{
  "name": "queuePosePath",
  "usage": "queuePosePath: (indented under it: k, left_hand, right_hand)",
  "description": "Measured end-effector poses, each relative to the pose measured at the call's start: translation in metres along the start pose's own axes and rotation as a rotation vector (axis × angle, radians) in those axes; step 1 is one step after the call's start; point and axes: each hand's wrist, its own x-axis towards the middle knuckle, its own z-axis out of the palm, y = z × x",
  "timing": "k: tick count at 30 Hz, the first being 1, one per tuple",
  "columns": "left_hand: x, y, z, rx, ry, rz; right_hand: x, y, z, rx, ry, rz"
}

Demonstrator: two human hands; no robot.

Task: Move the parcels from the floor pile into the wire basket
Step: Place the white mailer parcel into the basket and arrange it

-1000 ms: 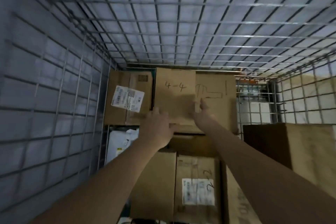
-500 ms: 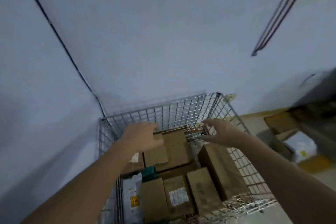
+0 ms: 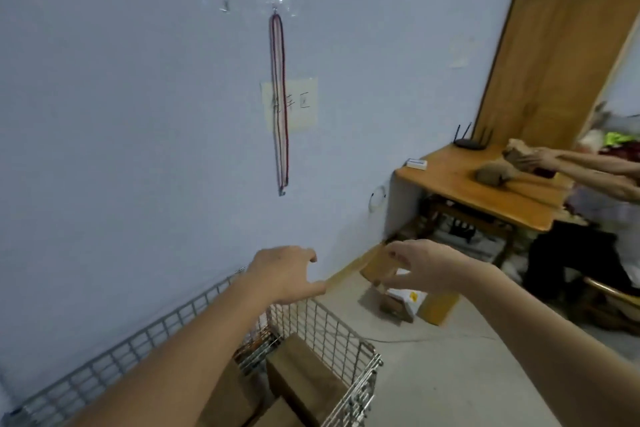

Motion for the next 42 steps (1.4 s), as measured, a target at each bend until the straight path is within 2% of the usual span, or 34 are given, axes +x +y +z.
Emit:
queuePosePath:
  k: [7,14,21,36,42]
  left_hand:
    - [0.083,0.168,-0.021,0.017,0.015,0.124]
    - [0.151,0.259,-0.016,-0.009,0.016,0.127]
    - [0.236,0.284,0.008,-0.029,-0.039,0.074]
    - [0.493,0.320,0.045,-0.096,-0.118,0.031]
    - [0.581,0.316,0.068,-0.188,-0.150,-0.159]
  right_hand:
    - [-0.068,0.182,-0.029,0.004,0.037,0.148]
    - [-0.063,0.292,-0.050,0.006,0.031,0.140]
    - [0.007,0.364,-0.040,-0.017,0.012,0.108]
    - [0.193,0.563,-0.060,-0.025,-0.163,0.128]
    - [0.312,0.632,-0.064,-0.063,-0.211,0.002]
